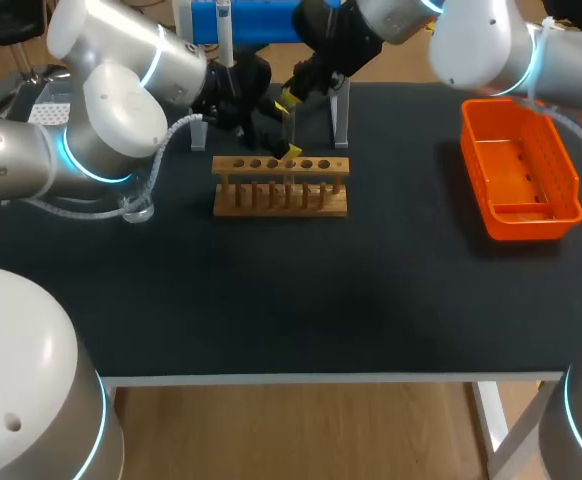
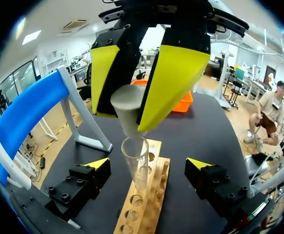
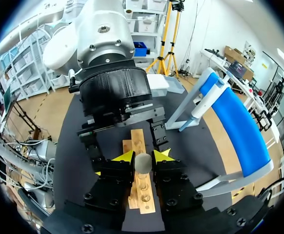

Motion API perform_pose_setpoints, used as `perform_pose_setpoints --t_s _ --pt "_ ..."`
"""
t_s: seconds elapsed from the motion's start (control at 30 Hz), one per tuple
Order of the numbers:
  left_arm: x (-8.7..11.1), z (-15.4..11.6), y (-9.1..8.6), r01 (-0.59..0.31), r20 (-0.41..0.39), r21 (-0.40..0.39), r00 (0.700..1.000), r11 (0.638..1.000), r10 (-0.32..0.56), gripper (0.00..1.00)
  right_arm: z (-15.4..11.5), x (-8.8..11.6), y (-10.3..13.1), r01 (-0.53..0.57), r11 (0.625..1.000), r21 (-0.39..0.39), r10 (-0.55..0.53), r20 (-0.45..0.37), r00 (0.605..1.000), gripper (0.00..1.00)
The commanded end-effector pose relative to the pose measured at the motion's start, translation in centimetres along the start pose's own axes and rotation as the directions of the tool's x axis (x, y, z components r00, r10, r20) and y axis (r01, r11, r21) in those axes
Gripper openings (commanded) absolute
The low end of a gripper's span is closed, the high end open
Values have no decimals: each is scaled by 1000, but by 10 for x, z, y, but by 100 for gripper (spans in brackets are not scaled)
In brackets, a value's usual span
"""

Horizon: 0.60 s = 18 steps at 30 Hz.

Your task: Invert the test tube, pick up the pipette, mount the tip to pipette, aspirate from beaker and dispense into the tube, eject the tip, return the pipette, and cap with the stopper.

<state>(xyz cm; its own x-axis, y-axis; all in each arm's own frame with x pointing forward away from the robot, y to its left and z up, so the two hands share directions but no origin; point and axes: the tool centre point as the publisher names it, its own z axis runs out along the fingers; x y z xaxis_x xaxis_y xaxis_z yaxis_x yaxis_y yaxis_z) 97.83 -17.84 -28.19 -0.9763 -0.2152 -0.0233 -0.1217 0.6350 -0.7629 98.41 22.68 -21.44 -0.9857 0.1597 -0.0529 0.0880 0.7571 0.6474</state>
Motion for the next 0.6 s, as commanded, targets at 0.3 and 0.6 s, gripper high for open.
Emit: perform_pose_setpoints --t_s 0.3,0.6 --pt "0 0 -1 1 -3 -4 1000 1000 -1 100 5 1 -1 -23 999 24 23 -1 1000 0" --pt "0 0 -1 1 -3 -4 1000 1000 -1 100 8 2 -7 -63 997 35 63 -8 998 0"
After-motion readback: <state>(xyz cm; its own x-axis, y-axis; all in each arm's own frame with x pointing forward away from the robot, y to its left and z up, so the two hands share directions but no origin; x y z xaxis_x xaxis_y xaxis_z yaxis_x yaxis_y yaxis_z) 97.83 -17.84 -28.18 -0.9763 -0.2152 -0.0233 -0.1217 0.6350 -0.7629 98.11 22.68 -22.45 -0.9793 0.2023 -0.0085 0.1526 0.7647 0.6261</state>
